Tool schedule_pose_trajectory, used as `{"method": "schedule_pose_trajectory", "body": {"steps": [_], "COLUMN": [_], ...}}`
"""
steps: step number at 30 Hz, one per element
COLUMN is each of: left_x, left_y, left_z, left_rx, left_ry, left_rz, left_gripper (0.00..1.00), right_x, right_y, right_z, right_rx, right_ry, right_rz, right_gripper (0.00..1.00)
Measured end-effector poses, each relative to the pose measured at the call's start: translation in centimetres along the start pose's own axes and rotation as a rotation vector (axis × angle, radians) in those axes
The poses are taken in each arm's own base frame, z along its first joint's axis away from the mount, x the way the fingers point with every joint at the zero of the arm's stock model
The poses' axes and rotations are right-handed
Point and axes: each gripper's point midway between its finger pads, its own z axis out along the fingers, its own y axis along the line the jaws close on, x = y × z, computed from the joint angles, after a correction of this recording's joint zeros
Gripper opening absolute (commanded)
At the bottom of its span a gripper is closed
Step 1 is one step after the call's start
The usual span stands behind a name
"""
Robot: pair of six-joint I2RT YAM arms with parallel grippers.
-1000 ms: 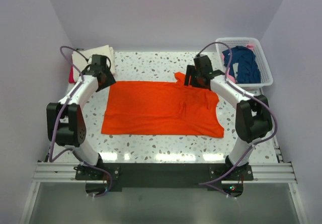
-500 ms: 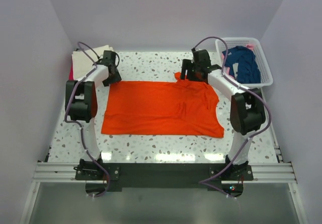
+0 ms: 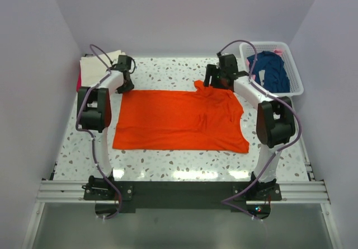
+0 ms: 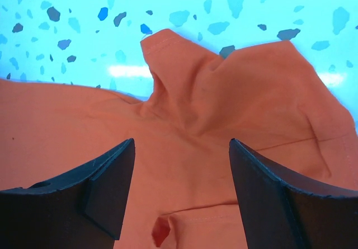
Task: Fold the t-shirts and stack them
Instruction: Fold the tshirt
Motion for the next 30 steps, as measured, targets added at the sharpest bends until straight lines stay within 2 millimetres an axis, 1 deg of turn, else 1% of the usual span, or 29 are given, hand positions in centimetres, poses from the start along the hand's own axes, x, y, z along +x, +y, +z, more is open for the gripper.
{"method": "schedule_pose_trajectory", "body": {"steps": [6,7,9,10,14,16,21,25,30], "left_x": [0.0,-0.1,-0.1,-0.1,0.0,0.0,0.0,-0.1,-0.2], "left_y": [0.0,0.0,0.1,0.1,0.2,0.2,0.1,0.0,0.0], "left_z": [0.6,0.5,0.6,0.6,0.6,0.6,0.8,0.9,0.9], "left_rx": [-0.012,-0.014,-0.017,-0.018,-0.019,-0.019,-0.014,-0.01,-0.005], "left_ry": [0.0,-0.002,-0.002,-0.002,0.0,0.0,-0.008,-0.018,-0.026], "left_rz": [0.004,0.006,0.014,0.016,0.024,0.025,0.023,0.02,0.019], "left_gripper": [0.3,0.24,0.19,0.13,0.04,0.0,0.0,0.0,0.0], "right_x": [-0.4,-0.5,-0.4,-0.4,-0.4,-0.2,-0.6,-1.1,-1.4], "right_y": [-1.1,-1.3,-1.6,-1.9,-3.2,-4.2,-6.1,-7.0,-8.0], "right_z": [0.6,0.7,1.1,1.3,2.7,3.6,5.7,7.1,7.9], "right_rx": [0.017,0.02,0.026,0.031,0.053,0.068,0.101,0.127,0.161], "right_ry": [-0.003,-0.004,-0.001,0.002,0.014,0.025,0.034,0.031,0.028], "right_rz": [0.01,0.01,0.01,0.011,0.018,0.021,0.015,0.001,-0.013], "right_gripper": [0.71,0.71,0.71,0.71,0.72,0.72,0.72,0.72,0.71]}}
